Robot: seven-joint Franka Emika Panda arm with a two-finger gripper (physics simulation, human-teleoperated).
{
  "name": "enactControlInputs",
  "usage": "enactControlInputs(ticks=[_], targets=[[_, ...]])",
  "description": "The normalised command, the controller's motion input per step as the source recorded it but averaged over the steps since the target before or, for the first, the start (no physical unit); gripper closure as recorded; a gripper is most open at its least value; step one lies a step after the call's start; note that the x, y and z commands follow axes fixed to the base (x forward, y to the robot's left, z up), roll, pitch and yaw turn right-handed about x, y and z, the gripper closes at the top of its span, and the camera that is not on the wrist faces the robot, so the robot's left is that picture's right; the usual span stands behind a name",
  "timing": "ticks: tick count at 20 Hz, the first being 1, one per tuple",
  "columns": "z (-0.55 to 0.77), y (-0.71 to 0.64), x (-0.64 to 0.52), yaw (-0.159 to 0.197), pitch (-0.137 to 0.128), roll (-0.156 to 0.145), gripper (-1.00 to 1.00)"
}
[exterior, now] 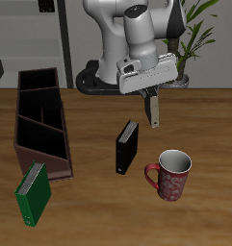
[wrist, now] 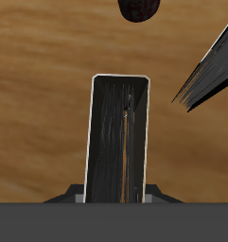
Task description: Place the yellow book into the right desk caddy's back compartment
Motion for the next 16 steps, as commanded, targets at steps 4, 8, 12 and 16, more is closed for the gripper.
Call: enactControlInputs(ticks=[4, 8, 12, 16], targets=[[0.53, -0.61, -0.1, 0.082, -0.073, -0.025, 1.0], [0.4, -0.61, -0.01, 0.131, -0.028, 0.005, 1.0], [0.45, -0.66, -0.12, 0.134, -0.077, -0.082, 1.0], [0.33, -0.48, -0.03, 0.113, -0.051, -0.068, 1.0]])
